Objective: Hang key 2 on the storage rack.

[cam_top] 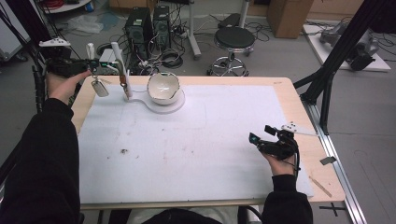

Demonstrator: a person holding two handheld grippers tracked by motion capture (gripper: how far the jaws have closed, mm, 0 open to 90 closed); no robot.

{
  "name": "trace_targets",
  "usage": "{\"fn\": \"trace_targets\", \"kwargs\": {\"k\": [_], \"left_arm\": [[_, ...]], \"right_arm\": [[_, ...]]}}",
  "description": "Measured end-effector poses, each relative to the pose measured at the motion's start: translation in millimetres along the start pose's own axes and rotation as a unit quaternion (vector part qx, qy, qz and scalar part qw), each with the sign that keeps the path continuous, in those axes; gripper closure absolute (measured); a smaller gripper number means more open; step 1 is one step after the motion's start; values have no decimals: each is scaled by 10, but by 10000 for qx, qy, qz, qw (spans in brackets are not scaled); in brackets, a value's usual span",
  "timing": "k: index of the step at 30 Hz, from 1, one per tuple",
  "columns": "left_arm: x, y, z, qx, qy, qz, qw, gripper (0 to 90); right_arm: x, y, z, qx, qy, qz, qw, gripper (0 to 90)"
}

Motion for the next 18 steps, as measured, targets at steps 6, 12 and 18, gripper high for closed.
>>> {"fn": "trace_targets", "kwargs": {"k": [6, 12, 18], "left_arm": [[-28, 58, 148, 17, 152, 81, 9999, 861], [-105, 150, 275, -57, 47, 62, 10000, 862], [-211, 268, 328, -150, -255, 42, 9996, 862]], "right_arm": [[-14, -32, -17, -61, -94, 193, 9997, 109], [-33, -7, -32, -77, -154, 84, 9998, 109], [8, 31, -22, -63, -33, -18, 10000, 109]]}}
Point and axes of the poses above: each handheld gripper's, and its own axes: z roughly forward along the jaws, x roughly out of its underside, y roughly to its left, the point moved 10 cm from there along z, roughly forward along the jaws, and after that the axes turned 15 degrees about -z, right-handed, at the moved point
